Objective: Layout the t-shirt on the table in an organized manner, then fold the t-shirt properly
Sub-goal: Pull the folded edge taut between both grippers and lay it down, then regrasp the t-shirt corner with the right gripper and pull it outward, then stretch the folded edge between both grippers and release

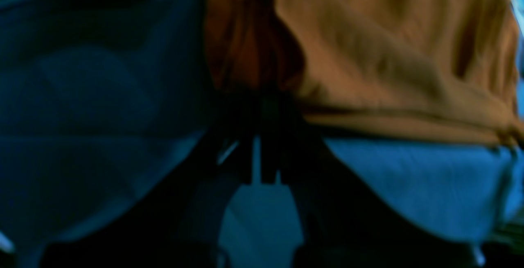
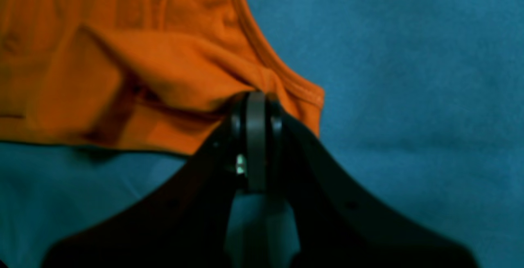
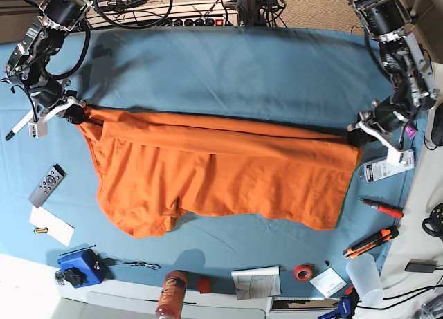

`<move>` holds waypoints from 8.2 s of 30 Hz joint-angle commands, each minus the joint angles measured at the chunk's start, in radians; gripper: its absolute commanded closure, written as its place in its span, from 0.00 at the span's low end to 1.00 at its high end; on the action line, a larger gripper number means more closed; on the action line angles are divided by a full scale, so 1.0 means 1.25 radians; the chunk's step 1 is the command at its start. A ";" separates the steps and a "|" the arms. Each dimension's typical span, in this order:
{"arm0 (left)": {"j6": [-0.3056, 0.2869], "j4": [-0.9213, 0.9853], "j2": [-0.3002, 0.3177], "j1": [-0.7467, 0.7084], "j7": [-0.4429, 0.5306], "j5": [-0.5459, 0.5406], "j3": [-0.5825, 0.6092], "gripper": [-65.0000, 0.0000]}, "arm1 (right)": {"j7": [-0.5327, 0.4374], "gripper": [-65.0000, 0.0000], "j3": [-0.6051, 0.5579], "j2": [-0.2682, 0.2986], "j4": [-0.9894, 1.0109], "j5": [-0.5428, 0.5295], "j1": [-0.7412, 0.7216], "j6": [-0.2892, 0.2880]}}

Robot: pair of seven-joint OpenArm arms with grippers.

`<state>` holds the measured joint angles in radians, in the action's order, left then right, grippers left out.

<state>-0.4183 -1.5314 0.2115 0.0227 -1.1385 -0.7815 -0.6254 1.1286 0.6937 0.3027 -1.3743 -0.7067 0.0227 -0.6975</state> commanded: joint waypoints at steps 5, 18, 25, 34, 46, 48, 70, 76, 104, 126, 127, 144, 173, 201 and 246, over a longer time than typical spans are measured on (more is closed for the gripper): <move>-0.031 -0.014 0.010 -0.013 -0.031 -0.078 -0.010 1.00 | 0.034 1.00 0.051 0.022 -0.011 -0.079 -0.007 0.000; -0.028 -0.117 0.011 -0.099 -0.048 -0.079 -0.044 1.00 | 0.193 1.00 0.198 0.053 -0.011 -0.225 0.000 0.000; -0.028 -0.146 0.013 -0.116 -0.063 -0.093 -0.047 1.00 | 0.214 1.00 0.198 0.096 -0.011 -0.286 0.000 0.000; -0.028 -0.270 0.013 -0.221 -0.065 -0.093 -0.047 1.00 | 0.214 1.00 0.202 0.103 -0.016 -0.374 0.051 0.000; -0.030 -0.297 0.013 -0.280 -0.046 -0.086 -0.047 1.00 | 0.214 1.00 0.219 0.103 -0.121 -0.406 0.105 0.000; -0.031 -0.297 0.013 -0.280 -0.038 -0.076 -0.047 1.00 | 0.214 1.00 0.219 0.101 -0.121 -0.403 0.101 0.000; -0.041 -0.297 0.019 -0.280 -0.032 -0.066 -0.047 1.00 | 0.196 0.68 -0.016 0.098 -0.120 -0.286 0.033 0.000; -0.041 -0.297 0.019 -0.280 -0.028 -0.066 -0.047 1.00 | 0.143 0.68 -0.068 0.056 -0.120 -0.155 0.033 0.000; -0.041 -0.297 0.019 -0.280 -0.026 -0.066 -0.047 1.00 | -0.109 1.00 -0.114 0.017 0.118 0.078 -0.244 0.024; -0.041 -0.297 0.019 -0.280 -0.034 -0.067 -0.047 1.00 | 0.050 0.70 -0.007 0.091 0.212 -0.158 -0.352 0.000; -0.041 -0.297 0.019 -0.280 -0.034 -0.067 -0.047 1.00 | 0.065 0.70 0.027 0.090 0.199 -0.159 -0.350 0.000; -0.041 -0.297 0.019 -0.280 -0.031 -0.070 -0.047 1.00 | 0.083 0.69 0.060 0.082 0.185 -0.209 -0.123 0.000; -0.041 -0.297 0.019 -0.280 -0.019 -0.069 -0.047 1.00 | -0.022 1.00 0.019 -0.001 0.183 -0.034 -0.175 0.000; -0.044 -0.297 0.020 -0.370 -0.073 -0.068 -0.047 1.00 | 0.182 1.00 0.213 0.059 -0.022 -0.317 0.138 0.000; -0.038 -0.395 0.020 -0.398 -0.036 0.001 -0.047 0.55 | 0.214 0.78 0.269 0.118 -0.021 -0.553 0.150 0.000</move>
<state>-0.4648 -2.0075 0.2230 -0.4770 -1.1992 -0.7696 -0.6777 1.4189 1.0225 0.4179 -1.3861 -1.3594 0.2211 -0.6971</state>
